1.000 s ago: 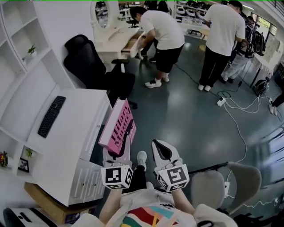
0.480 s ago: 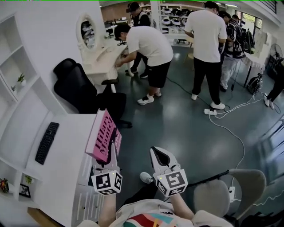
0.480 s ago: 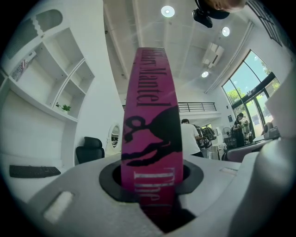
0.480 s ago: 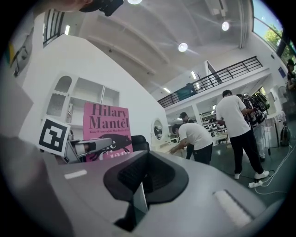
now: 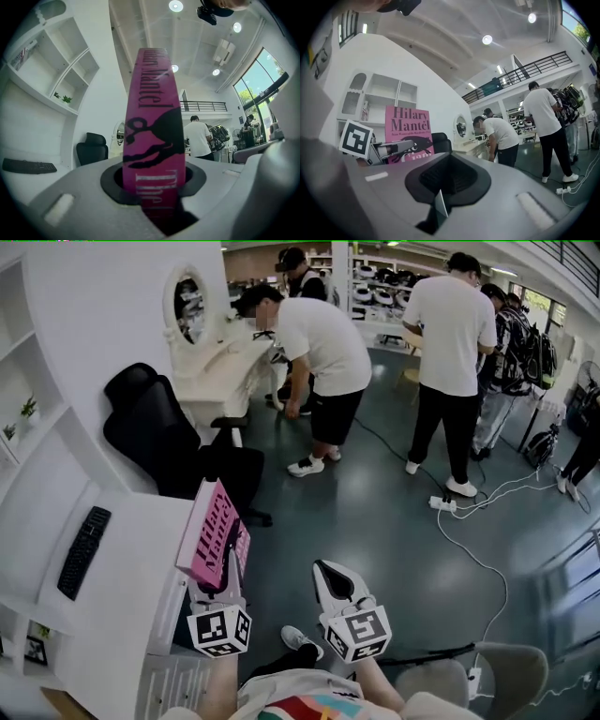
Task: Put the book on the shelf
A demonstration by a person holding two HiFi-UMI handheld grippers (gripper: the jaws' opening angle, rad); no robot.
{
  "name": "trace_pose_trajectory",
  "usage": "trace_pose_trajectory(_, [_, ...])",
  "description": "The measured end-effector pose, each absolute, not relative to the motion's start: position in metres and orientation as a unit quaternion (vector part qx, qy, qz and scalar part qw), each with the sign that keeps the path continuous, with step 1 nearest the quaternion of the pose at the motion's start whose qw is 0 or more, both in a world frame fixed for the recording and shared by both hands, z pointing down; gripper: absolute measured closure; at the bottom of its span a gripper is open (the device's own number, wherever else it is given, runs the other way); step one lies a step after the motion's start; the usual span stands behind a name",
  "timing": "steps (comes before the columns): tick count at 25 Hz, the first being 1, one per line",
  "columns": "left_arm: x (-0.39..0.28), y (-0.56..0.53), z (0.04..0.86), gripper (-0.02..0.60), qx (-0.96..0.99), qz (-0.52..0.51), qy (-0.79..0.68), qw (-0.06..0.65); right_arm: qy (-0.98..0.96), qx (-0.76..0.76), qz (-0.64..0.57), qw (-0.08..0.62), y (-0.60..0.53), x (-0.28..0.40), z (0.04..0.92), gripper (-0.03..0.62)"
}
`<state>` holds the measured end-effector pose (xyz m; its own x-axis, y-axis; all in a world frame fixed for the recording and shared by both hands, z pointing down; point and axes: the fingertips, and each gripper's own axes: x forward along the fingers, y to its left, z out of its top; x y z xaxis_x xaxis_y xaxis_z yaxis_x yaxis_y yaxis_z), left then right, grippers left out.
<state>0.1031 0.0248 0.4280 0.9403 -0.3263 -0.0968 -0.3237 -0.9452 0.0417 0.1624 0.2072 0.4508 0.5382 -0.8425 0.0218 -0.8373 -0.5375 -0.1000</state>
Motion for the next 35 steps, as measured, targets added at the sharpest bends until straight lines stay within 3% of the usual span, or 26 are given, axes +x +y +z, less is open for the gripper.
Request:
trace_pose_trajectory(17, [0.125,-0.094,0.445,0.430,0.943,-0.056,-0.325,0.038,0.614,-0.788,-0.040,0.002,0.059,0.242,0.447,0.592])
trace_pose_trajectory(35, [0.016,-0.182,0.451,0.430,0.848,-0.062,-0.526,0.030,0.757,-0.652,-0.029,-0.027,-0.093,0.199,0.454,0.592])
